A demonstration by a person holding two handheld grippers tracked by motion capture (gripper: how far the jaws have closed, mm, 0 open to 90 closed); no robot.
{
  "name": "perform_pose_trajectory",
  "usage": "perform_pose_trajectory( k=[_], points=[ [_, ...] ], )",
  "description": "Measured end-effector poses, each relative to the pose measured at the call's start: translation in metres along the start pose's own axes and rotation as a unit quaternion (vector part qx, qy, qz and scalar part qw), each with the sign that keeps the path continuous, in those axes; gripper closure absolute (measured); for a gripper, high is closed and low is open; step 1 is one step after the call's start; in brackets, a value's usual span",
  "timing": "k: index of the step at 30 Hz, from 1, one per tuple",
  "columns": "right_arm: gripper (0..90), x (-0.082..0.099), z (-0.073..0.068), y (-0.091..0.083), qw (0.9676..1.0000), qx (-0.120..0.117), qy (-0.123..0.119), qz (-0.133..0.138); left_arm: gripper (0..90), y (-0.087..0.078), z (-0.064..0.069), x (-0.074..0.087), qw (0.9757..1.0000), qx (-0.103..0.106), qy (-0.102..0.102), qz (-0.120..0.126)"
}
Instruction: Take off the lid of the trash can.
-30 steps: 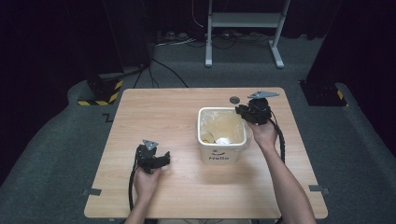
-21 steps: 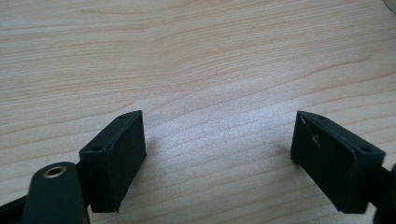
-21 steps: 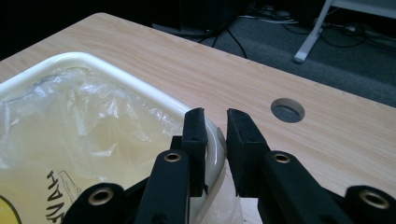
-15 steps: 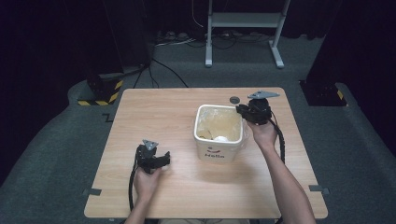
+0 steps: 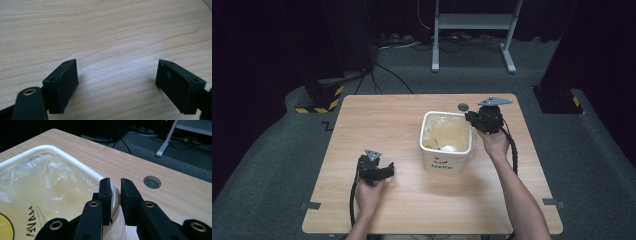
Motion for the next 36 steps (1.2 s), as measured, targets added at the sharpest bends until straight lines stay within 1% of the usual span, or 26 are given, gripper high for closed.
perform_pose_trajectory(
  k=[7, 11, 14, 20, 21, 26, 30, 34, 36],
  points=[
    [79.8, -0.004, -0.002, -0.004, 1.0, -0.002, 0.001, 0.006, 18.2, 0.0, 0.0, 0.0, 1.0, 0.0, 0.0, 0.0],
    [79.9, -0.009, -0.004, -0.007, 0.9999, -0.004, -0.005, 0.01, 18.2, 0.0, 0.0, 0.0, 1.0, 0.0, 0.0, 0.0],
    [79.9, -0.01, -0.005, -0.009, 0.9999, -0.005, -0.005, 0.01, 18.2, 0.0, 0.0, 0.0, 1.0, 0.0, 0.0, 0.0],
    [80.0, -0.012, -0.007, -0.009, 0.9998, -0.011, 0.005, 0.013, 18.2, 0.0, 0.0, 0.0, 1.0, 0.001, 0.0, 0.0],
    [80.0, -0.012, -0.008, -0.008, 0.9999, -0.012, 0.001, 0.01, 18.2, 0.0, 0.0, 0.0, 1.0, 0.0, 0.0, 0.0],
    [80.1, -0.015, -0.011, -0.009, 0.9997, -0.018, 0.004, 0.017, 18.2, 0.0, 0.0, 0.0, 1.0, 0.0, -0.001, 0.001],
    [80.1, -0.017, -0.01, -0.012, 0.9997, -0.017, 0.003, 0.017, 18.2, 0.0, 0.0, 0.0, 1.0, 0.001, -0.002, 0.001],
    [80.1, -0.018, -0.009, -0.017, 0.9994, -0.02, 0.013, 0.024, 18.2, 0.0, 0.0, 0.0, 1.0, 0.001, -0.001, 0.002],
    [80.2, -0.018, -0.007, -0.02, 0.9994, -0.019, 0.012, 0.026, 18.2, 0.0, 0.0, 0.0, 1.0, 0.001, -0.001, 0.002]
  ],
)
Point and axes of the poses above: each handheld gripper's, and its own axes: y roughly forward along the jaws, x roughly out of its underside, z roughly to its right, the point moved 9 cm from there along y, roughly forward along the jaws, and after that the axes turned 9 degrees about -x, right-handed, at the moved point
